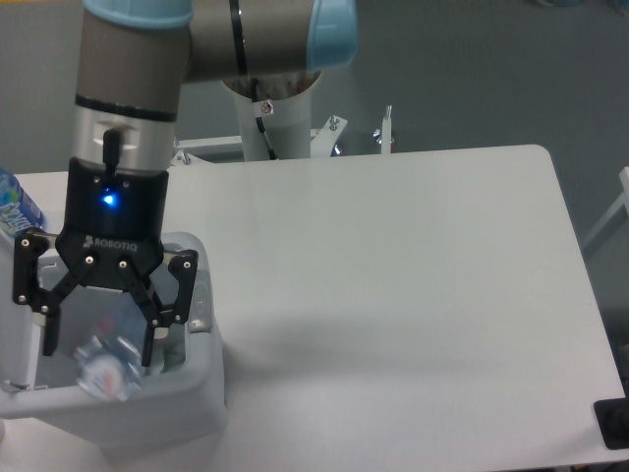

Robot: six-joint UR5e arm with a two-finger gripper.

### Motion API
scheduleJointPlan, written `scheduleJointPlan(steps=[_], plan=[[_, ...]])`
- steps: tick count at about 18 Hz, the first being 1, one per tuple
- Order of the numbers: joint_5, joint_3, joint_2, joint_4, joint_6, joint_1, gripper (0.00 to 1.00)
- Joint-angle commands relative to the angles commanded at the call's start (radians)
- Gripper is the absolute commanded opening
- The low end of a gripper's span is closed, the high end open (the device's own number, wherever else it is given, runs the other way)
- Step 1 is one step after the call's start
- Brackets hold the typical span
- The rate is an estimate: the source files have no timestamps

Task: Place the trash in the trash can

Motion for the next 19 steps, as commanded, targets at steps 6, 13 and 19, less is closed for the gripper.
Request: scheduleJointPlan(steps=[6, 13, 19], plan=[[0.092, -0.008, 0.037, -0.003, 0.055, 0.144, 1.0], [0.686, -0.133, 0.084, -0.063, 0.395, 0.181, 1.0], [0.631, -0.173, 0.175, -0.368, 0.643, 0.21, 1.0]])
